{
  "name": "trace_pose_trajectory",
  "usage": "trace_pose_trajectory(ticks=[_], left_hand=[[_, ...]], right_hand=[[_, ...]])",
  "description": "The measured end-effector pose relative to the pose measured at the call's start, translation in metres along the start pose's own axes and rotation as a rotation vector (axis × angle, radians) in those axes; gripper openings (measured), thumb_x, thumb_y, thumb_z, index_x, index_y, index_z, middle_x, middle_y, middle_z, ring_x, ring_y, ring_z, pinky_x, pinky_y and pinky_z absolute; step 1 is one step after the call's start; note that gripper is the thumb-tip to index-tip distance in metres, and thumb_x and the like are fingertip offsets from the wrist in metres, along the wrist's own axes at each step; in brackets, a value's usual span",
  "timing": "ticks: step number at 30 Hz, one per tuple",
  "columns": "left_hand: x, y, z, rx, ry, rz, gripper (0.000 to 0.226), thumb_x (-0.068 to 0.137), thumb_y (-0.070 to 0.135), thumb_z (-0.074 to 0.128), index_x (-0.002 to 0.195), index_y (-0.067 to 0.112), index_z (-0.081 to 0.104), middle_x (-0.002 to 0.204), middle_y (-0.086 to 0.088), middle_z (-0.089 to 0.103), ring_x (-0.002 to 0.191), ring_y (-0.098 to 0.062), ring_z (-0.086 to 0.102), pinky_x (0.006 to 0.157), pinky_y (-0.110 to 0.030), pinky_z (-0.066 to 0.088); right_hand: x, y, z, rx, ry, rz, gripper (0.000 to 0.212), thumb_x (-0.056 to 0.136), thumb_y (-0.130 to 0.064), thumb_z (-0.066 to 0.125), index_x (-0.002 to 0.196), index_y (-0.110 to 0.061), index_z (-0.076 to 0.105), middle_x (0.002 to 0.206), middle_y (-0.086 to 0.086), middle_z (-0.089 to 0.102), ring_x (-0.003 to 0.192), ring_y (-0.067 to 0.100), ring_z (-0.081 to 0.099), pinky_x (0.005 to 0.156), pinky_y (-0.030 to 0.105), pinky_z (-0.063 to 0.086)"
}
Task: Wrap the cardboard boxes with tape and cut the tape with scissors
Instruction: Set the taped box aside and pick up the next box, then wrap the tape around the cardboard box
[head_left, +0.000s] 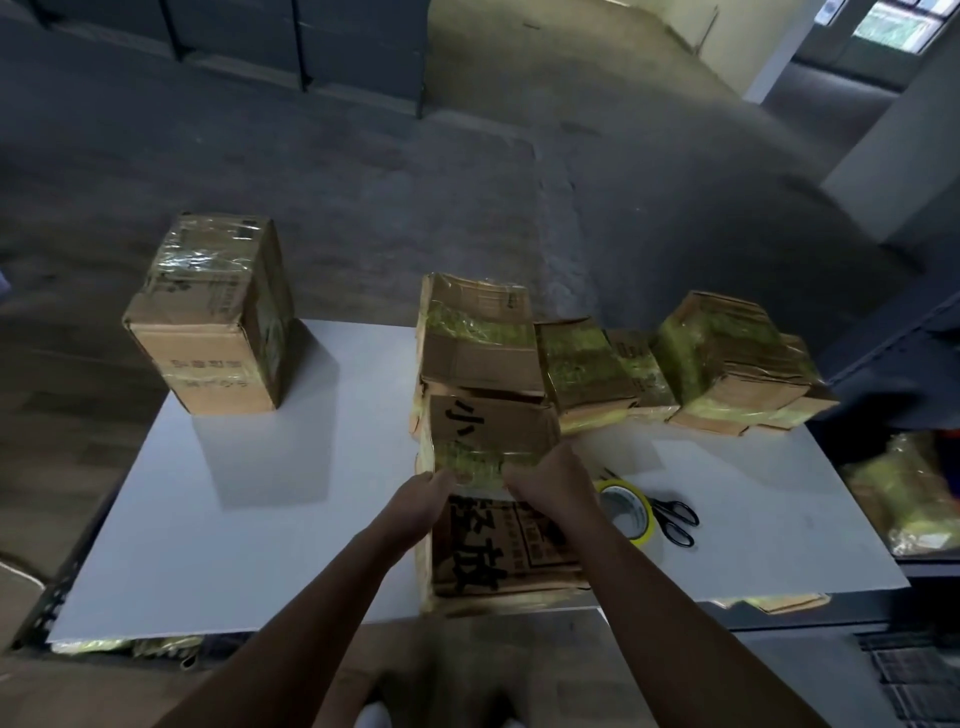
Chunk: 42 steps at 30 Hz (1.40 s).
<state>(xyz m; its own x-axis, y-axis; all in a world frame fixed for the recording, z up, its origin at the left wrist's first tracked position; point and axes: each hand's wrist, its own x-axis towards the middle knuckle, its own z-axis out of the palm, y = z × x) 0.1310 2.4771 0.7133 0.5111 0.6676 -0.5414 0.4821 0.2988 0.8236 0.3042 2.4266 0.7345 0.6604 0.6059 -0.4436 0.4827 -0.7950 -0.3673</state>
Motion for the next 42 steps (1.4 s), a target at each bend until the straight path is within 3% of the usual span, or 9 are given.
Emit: trace_pose_trajectory(ticks=[2,7,14,20,24,29,34,38,42], left_hand=[[0.002,-0.001,0.0,-0.008,0.004,0.001,0.048,0.102,0.036,0.029,0.087,0.008,0.064,0.082,-0.003,0.069,0.072,-0.013,0.064,0.061,-0.022,0.045],[0.004,-0.004,0.0,-0.051,0.013,0.014,0.045,0.102,0.037,0.029,0.09,0.014,0.065,0.084,0.0,0.069,0.075,-0.01,0.066,0.056,-0.018,0.044],[0.01,-0.004,0.006,0.01,0.078,-0.008,0.041,0.098,0.037,0.034,0.1,0.008,0.062,0.096,-0.01,0.068,0.079,-0.016,0.064,0.062,-0.025,0.049],[-0.004,0.01,0.023,0.586,0.593,0.369,0.067,0.083,0.026,0.066,0.14,0.008,0.038,0.143,-0.016,0.04,0.128,-0.035,0.043,0.095,-0.049,0.047],[-0.005,0.029,0.044,0.839,0.678,0.63,0.048,0.069,0.008,0.077,0.115,0.002,0.062,0.118,-0.02,0.06,0.108,-0.041,0.057,0.08,-0.048,0.052],[0.0,0.059,0.09,0.739,0.574,0.739,0.008,0.075,0.008,0.077,0.081,0.009,0.072,0.071,-0.007,0.067,0.065,-0.03,0.064,0.05,-0.031,0.048],[0.009,0.077,0.145,0.684,0.525,0.669,0.014,0.089,0.026,0.065,0.092,0.015,0.073,0.08,-0.01,0.072,0.074,-0.035,0.067,0.059,-0.036,0.049],[0.021,0.081,0.184,0.744,0.462,0.6,0.024,0.097,0.034,0.052,0.099,0.014,0.065,0.091,-0.011,0.071,0.087,-0.037,0.064,0.065,-0.037,0.042],[0.021,0.083,0.207,0.724,0.476,0.595,0.02,0.095,0.029,0.057,0.081,0.013,0.059,0.08,-0.01,0.067,0.078,-0.035,0.061,0.057,-0.03,0.022]], right_hand=[[0.003,-0.005,-0.001,-0.03,-0.032,0.016,0.107,0.072,-0.054,0.065,0.149,-0.001,0.014,0.142,0.018,0.045,0.122,0.034,0.051,0.091,0.04,0.05],[0.007,-0.012,0.006,-0.112,0.021,0.034,0.096,0.061,-0.052,0.067,0.136,0.002,0.04,0.118,0.012,0.062,0.1,0.029,0.062,0.068,0.031,0.049],[0.024,0.003,-0.003,-0.135,-0.055,-0.07,0.094,0.077,-0.063,0.065,0.138,0.002,0.037,0.127,0.016,0.059,0.109,0.031,0.06,0.071,0.03,0.043],[0.028,0.028,-0.013,0.041,-0.137,-0.186,0.086,0.084,-0.059,0.06,0.146,-0.009,0.028,0.148,0.012,0.041,0.13,0.03,0.044,0.089,0.031,0.038],[0.033,0.041,-0.027,0.124,-0.149,-0.244,0.048,0.098,-0.044,0.045,0.134,-0.012,0.049,0.131,0.014,0.057,0.116,0.033,0.056,0.089,0.033,0.044],[0.041,0.084,-0.053,0.124,-0.156,-0.245,0.034,0.101,-0.027,0.039,0.107,-0.001,0.06,0.106,0.024,0.063,0.1,0.039,0.06,0.087,0.042,0.05],[0.07,0.149,-0.066,0.001,-0.126,-0.173,0.021,0.097,-0.02,0.044,0.102,-0.007,0.06,0.079,0.0,0.055,0.088,0.029,0.057,0.073,0.028,0.046],[0.091,0.183,-0.064,-0.11,-0.089,-0.203,0.022,0.096,-0.019,0.047,0.105,-0.002,0.059,0.107,0.016,0.063,0.102,0.03,0.059,0.073,0.029,0.04],[0.104,0.2,-0.057,-0.173,-0.053,-0.206,0.033,0.096,-0.027,0.052,0.119,-0.005,0.048,0.118,0.016,0.056,0.109,0.033,0.057,0.077,0.033,0.045]])
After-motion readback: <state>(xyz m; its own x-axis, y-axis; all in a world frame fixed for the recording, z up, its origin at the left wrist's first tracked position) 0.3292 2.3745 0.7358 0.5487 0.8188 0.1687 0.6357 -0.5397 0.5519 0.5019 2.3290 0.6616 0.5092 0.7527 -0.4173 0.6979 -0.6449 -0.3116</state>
